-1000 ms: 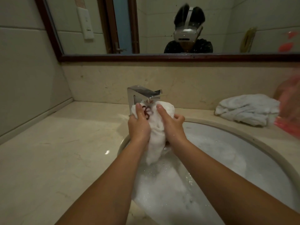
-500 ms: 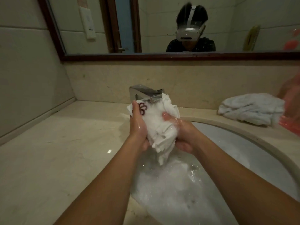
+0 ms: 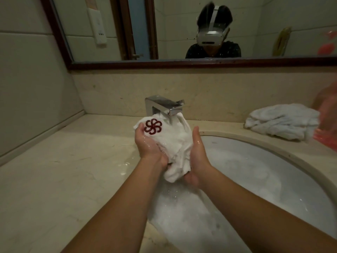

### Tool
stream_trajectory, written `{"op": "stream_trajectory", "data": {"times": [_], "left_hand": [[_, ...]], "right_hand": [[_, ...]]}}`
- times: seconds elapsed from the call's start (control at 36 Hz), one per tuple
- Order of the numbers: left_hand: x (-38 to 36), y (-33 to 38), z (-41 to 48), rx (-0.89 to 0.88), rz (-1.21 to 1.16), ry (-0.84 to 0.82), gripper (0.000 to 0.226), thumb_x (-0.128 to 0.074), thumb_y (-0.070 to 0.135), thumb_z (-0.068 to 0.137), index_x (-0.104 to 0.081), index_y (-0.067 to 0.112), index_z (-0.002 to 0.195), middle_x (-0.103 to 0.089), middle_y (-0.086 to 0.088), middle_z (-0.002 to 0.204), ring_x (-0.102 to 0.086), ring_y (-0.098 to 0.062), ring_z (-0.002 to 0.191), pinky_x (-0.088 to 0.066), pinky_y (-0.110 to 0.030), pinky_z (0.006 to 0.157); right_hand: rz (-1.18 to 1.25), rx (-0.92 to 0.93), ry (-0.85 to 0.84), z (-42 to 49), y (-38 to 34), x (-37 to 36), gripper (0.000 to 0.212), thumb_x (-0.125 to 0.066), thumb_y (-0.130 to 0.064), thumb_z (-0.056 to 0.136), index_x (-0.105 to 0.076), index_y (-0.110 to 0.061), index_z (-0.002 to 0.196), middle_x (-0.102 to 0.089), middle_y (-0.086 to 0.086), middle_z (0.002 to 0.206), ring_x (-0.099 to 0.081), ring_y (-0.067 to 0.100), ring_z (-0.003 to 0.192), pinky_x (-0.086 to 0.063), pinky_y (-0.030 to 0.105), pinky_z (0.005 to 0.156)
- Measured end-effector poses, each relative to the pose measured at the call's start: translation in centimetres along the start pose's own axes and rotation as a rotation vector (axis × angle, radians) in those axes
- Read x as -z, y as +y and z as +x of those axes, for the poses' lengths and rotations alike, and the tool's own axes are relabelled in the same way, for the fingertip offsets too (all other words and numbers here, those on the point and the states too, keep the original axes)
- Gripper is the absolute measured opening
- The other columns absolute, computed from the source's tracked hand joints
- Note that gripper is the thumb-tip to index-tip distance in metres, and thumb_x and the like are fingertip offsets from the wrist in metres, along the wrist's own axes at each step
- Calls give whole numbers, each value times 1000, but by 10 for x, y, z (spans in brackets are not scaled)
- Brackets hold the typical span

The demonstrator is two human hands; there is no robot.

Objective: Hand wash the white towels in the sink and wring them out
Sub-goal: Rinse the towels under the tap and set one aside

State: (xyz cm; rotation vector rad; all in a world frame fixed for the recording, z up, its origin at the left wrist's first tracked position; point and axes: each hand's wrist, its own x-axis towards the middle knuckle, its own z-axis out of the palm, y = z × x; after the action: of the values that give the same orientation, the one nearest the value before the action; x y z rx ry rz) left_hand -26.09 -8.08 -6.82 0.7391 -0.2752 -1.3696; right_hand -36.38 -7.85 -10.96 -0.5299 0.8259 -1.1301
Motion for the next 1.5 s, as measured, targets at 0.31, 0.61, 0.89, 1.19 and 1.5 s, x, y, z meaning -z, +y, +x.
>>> {"op": "stream_trajectory", "data": {"times": [0.31, 0.61, 0.89, 1.19, 1.5], "left_hand": [[1, -1, 13, -72, -31, 50, 73, -51, 80, 89, -74, 21, 127, -80, -12, 115, -74, -38, 109, -58, -60, 97], [4, -1, 11, 5, 127, -84, 63, -65, 64, 89, -79, 11, 120, -79, -17, 115, -76, -40, 106, -59, -58, 96], [7, 8, 9, 87, 313, -322, 81, -64, 70, 82, -73, 6, 130, -72, -25, 127, -69, -44, 118, -54, -55, 104], [7, 3, 8, -3, 684, -242, 71, -79, 68, 69, -77, 17, 118, -80, -14, 111, -77, -37, 103, -59, -60, 98], [4, 7, 3, 149, 565, -334, 44, -57, 41, 100, -76, 7, 120, -77, -23, 115, -75, -41, 99, -57, -55, 97]], "right_hand": [[213, 154, 168, -11, -35, 9, 79, -35, -68, 105, -65, -5, 140, -75, 25, 124, -69, 44, 119, -57, 48, 98], [-229, 140, 185, -4, -32, 14, 62, -41, -67, 107, -70, -18, 132, -79, 17, 118, -74, 44, 113, -58, 52, 97], [-369, 337, 552, 1, -37, 9, 67, -54, -75, 96, -67, -21, 133, -73, 5, 126, -70, 33, 114, -58, 53, 103], [-745, 585, 718, 0, -45, 12, 55, -43, -51, 111, -61, -16, 73, -67, 5, 82, -67, 31, 89, -54, 47, 86], [-504, 429, 374, -3, -48, 20, 48, -82, -60, 84, -75, -17, 105, -82, 3, 94, -79, 24, 89, -65, 45, 85]]}}
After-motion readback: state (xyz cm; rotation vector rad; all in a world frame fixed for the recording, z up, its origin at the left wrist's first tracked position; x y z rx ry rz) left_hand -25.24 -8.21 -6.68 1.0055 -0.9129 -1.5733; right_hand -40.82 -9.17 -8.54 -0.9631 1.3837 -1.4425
